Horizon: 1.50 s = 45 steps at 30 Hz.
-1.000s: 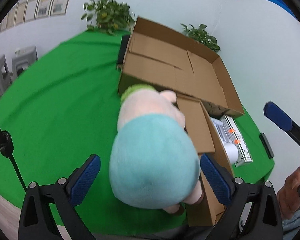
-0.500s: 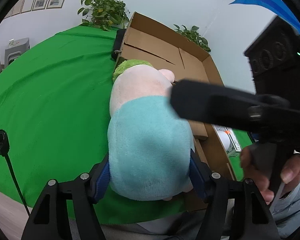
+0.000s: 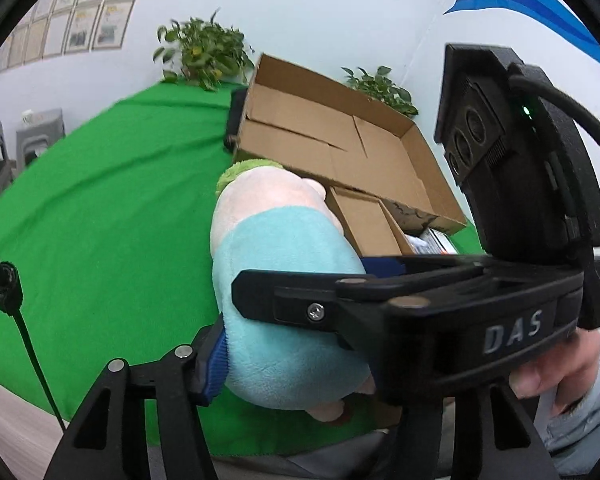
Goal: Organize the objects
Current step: 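Lift the plush pig with the left gripper and carry it over the large box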
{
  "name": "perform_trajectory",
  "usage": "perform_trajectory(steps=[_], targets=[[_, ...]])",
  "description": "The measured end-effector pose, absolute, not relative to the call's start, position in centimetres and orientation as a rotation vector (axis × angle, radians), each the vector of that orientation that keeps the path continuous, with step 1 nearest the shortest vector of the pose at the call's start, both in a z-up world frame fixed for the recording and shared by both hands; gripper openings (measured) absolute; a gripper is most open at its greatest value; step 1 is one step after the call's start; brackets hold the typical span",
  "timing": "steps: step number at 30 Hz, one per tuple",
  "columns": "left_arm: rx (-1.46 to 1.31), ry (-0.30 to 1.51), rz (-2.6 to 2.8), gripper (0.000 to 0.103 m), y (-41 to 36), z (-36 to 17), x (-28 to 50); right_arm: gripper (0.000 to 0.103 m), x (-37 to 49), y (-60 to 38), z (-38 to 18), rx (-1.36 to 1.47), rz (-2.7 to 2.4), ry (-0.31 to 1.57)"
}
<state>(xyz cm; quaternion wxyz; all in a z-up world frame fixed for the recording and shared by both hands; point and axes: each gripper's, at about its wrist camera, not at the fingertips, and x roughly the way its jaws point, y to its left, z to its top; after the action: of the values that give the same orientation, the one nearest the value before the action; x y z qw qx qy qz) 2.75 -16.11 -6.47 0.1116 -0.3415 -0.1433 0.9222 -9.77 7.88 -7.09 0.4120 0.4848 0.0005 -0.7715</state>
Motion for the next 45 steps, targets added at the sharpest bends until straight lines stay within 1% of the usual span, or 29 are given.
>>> perform_trajectory(steps=[1, 2, 5, 7, 15, 19, 23, 28, 32, 35, 37, 39, 42, 45], targets=[[-0.999, -0.4, 2.719, 0.054, -15.9, -6.1, 2.6, 0.09, -9.8, 8.2, -6.9, 1.205, -1.94, -0.02], [-0.988, -0.382, 2.728, 0.054, -15.7, -5.6, 2.5, 0.088, -9.8, 8.3, -6.6, 1.19, -1.947, -0.036], [-0.92, -0.302, 2.758, 0.054, -14.4, -3.6, 1.9, 0.082, -10.5, 8.5, -5.4, 1.119, -1.991, -0.067], [-0.86, -0.267, 2.764, 0.054, -13.6, -2.0, 1.0, 0.08, -11.0, 9.3, -3.8, 1.053, -2.037, -0.078], [-0.592, -0.159, 2.759, 0.054, -10.7, 5.5, -5.5, 0.078, -15.3, 12.4, 4.2, 0.777, -2.234, -0.057], [-0.528, -0.125, 2.748, 0.054, -10.3, 7.6, -9.6, 0.077, -17.9, 13.3, 5.9, 0.706, -2.286, -0.054], [-0.552, -0.137, 2.731, 0.054, -10.6, 8.3, -14.7, 0.075, -21.6, 12.3, 5.9, 0.713, -2.297, -0.05], [-0.61, -0.184, 2.726, 0.054, -12.1, 6.6, -19.5, 0.073, -24.5, 12.0, 4.6, 0.739, -2.286, -0.025], [-0.701, -0.231, 2.713, 0.054, -13.5, 3.4, -22.4, 0.072, -26.6, 12.0, 2.5, 0.806, -2.264, -0.026], [-0.797, -0.264, 2.701, 0.055, -14.4, 0.2, -23.7, 0.071, -27.8, 11.3, -0.2, 0.865, -2.245, -0.005], [-0.836, -0.284, 2.704, 0.059, -14.5, -1.3, -22.9, 0.071, -28.4, 10.8, -1.4, 0.894, -2.225, -0.007], [-0.881, -0.287, 2.714, 0.066, -15.0, -2.3, -23.5, 0.071, -28.8, 10.4, -2.5, 0.91, -2.209, -0.006], [-0.926, -0.306, 2.719, 0.067, -16.2, -3.7, -23.7, 0.069, -28.8, 9.9, -3.2, 0.929, -2.207, 0.008], [-0.944, -0.271, 2.726, 0.066, -17.1, -4.5, -22.9, 0.07, -29.0, 9.5, -4.0, 0.938, -2.237, 0.045]])
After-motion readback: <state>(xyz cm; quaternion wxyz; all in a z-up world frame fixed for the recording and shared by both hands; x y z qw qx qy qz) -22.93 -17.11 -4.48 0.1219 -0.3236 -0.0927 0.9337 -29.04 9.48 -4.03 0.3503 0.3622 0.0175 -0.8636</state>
